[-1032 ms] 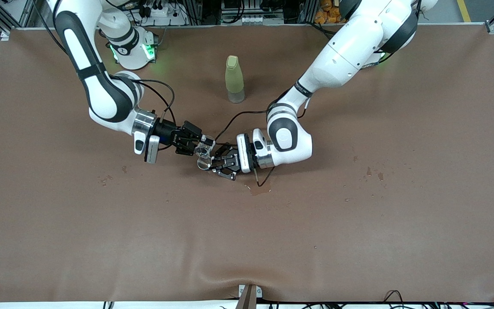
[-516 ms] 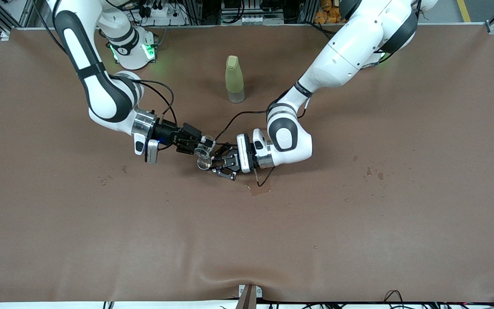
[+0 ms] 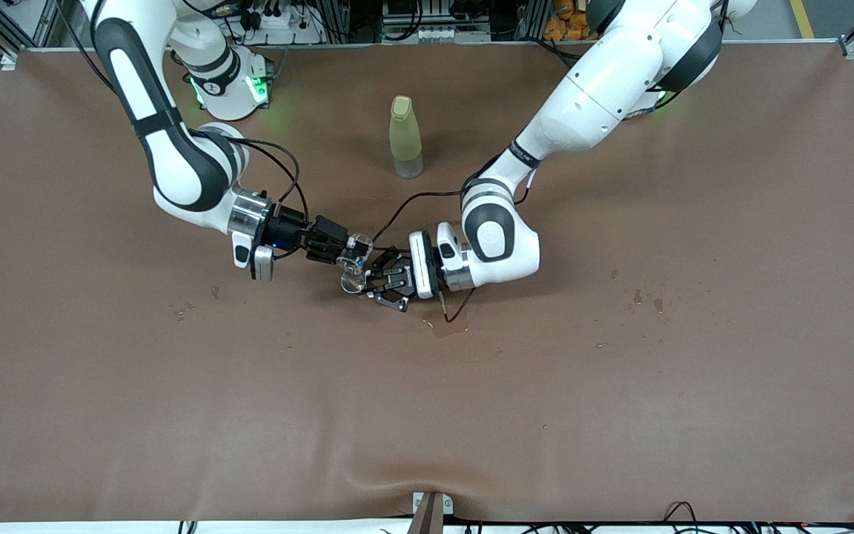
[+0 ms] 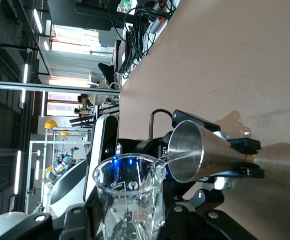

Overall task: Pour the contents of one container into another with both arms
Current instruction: 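Pour liquid from the beaker into the jigger held by the left gripper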

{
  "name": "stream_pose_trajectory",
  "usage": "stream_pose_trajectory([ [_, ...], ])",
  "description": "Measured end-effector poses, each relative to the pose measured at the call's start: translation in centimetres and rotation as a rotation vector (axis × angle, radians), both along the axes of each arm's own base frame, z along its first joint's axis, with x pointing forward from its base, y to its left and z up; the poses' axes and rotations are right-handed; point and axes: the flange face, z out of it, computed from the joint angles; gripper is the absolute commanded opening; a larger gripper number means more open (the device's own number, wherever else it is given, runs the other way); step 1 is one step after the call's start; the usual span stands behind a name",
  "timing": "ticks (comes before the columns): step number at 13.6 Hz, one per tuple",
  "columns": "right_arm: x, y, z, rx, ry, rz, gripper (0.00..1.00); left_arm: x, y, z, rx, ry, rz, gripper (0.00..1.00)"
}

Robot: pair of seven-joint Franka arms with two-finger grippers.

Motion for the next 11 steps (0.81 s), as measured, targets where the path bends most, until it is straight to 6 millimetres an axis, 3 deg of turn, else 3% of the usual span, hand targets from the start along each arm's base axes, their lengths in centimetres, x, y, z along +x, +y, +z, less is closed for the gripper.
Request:
stream_pose_trajectory([
  [11, 0.69, 0.31, 0.89, 0.07, 0.206, -0.07, 0.0, 0.07, -0.02, 0.1, -0.001, -0.002, 0.001, 0.0],
])
